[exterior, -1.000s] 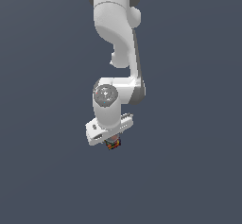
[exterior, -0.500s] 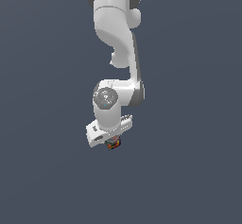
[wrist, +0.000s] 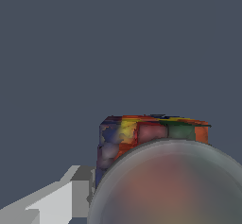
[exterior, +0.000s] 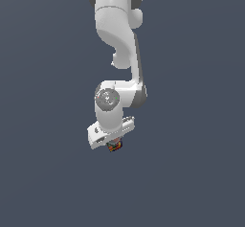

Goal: Pick up the object and move it to a goal position.

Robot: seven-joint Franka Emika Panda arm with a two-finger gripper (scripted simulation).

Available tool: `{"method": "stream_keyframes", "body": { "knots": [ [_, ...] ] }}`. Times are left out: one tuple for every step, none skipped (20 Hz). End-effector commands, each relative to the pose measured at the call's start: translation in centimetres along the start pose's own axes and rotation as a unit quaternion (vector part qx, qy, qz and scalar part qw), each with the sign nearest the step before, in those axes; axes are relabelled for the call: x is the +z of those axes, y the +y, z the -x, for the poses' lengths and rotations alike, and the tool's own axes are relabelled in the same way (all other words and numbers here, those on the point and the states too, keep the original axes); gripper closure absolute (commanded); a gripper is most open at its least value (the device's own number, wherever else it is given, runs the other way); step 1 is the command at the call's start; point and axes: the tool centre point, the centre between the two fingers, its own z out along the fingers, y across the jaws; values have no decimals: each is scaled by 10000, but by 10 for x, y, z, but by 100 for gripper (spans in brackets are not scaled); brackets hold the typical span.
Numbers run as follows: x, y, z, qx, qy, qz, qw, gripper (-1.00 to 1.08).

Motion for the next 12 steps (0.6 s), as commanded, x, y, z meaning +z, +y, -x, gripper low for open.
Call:
{"method": "stream_keyframes", "body": {
  "knots": [
    [0,-6,-3,-8,3,-3,10000,108],
    [0,-10,-4,-8,3,-3,10000,108],
    [0,-14,-6,-8,3,-3,10000,108],
    [0,-19,-9,-8,3,-3,10000,108],
    [-1,-26,-11,-8,3,-3,10000,108],
    [-1,-33,-14,-8,3,-3,10000,108],
    [-1,-40,-18,-8,3,-3,10000,108],
    [-1,-49,-22,-9,5,-2,10000,108],
    [-2,-58,-26,-9,5,-2,10000,108],
    [-2,-69,-30,-9,5,-2,10000,108],
    [-2,-80,-35,-9,5,-2,10000,108],
    [-2,-91,-40,-9,5,-2,10000,108]
  ]
}}
